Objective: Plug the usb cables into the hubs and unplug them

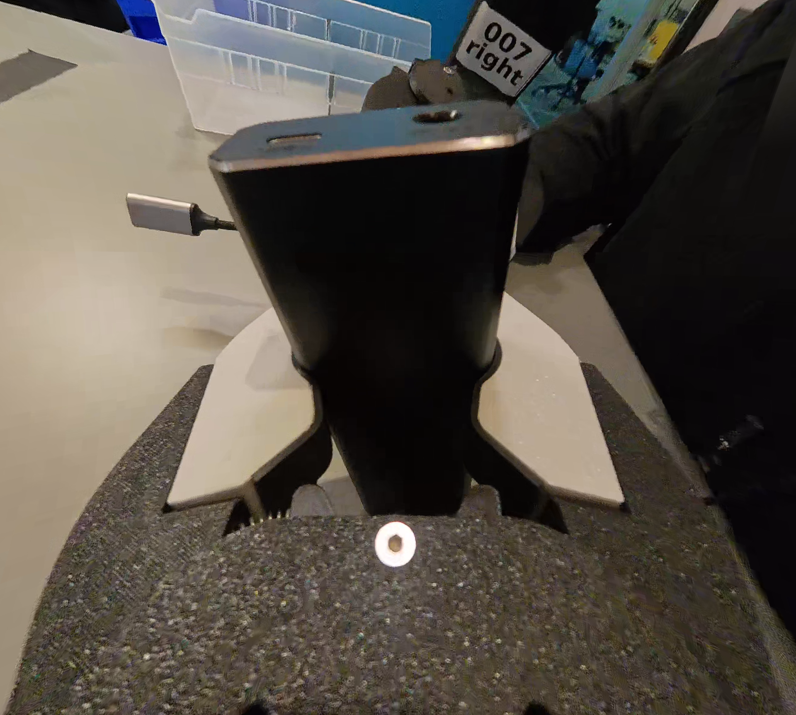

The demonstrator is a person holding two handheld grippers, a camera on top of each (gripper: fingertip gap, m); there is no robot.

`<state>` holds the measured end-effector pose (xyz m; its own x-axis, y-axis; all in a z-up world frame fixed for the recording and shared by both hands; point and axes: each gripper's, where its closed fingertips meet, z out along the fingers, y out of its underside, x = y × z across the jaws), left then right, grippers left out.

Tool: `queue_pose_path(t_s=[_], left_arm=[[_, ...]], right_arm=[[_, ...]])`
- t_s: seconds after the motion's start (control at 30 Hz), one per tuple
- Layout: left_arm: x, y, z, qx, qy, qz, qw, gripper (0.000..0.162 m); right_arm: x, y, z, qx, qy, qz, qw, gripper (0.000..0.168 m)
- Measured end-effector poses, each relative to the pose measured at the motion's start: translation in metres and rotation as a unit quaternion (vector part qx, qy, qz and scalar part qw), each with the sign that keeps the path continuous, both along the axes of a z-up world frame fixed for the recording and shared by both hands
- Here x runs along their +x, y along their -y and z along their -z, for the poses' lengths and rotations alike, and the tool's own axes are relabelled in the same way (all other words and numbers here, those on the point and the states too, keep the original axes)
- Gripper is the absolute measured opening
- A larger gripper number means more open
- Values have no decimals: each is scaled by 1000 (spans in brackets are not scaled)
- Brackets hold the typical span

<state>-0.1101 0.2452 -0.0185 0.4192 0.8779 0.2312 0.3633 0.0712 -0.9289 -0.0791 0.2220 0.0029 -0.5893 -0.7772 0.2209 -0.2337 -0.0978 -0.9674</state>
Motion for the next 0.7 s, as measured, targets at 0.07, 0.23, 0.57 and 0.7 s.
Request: queue_pose_path(t_s=[0.07,0.23,0.57,0.7], left_arm=[[2,-1,1,-20,-1,3,1000,76],[5,-2,7,-97,10,4,995,75],[6,-14,18,-228,36,21,973,74],[7,-8,19,-270,38,4,962,74]], right_arm=[[2,-2,2,4,-5,-6,1000,16],[5,-7,9,37,-63,-24,997,16],[9,-26,19,38,-174,-57,982,20],[10,-22,21,30,-189,-36,981,17]])
